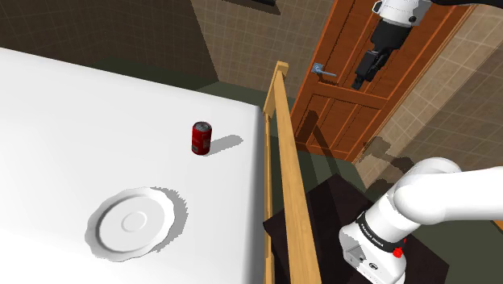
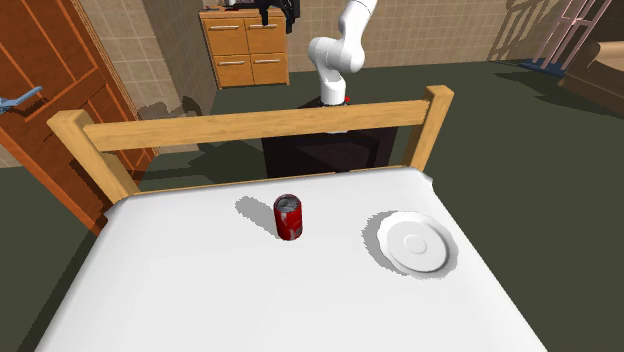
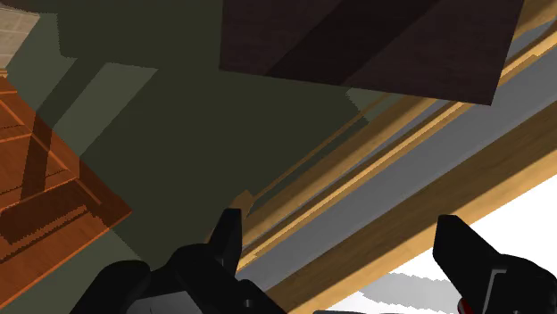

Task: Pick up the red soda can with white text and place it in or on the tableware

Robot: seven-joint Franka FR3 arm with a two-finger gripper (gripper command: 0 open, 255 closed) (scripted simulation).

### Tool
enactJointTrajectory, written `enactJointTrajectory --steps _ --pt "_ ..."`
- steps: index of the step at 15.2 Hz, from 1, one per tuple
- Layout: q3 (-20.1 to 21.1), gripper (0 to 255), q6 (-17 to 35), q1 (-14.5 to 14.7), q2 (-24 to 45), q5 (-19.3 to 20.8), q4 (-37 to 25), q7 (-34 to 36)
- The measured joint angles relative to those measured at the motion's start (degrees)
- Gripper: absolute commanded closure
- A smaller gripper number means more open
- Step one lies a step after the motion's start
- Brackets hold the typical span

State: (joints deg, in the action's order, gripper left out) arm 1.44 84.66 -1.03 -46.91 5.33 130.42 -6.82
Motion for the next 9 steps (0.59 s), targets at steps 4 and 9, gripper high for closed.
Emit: enactJointTrajectory --steps 4,9 --pt "1.4 0 3.2 0.4 2.2 -1.3 1.3 2.0" --pt "4.9 0 9.6 1.4 8.3 -4.0 1.9 6.6"
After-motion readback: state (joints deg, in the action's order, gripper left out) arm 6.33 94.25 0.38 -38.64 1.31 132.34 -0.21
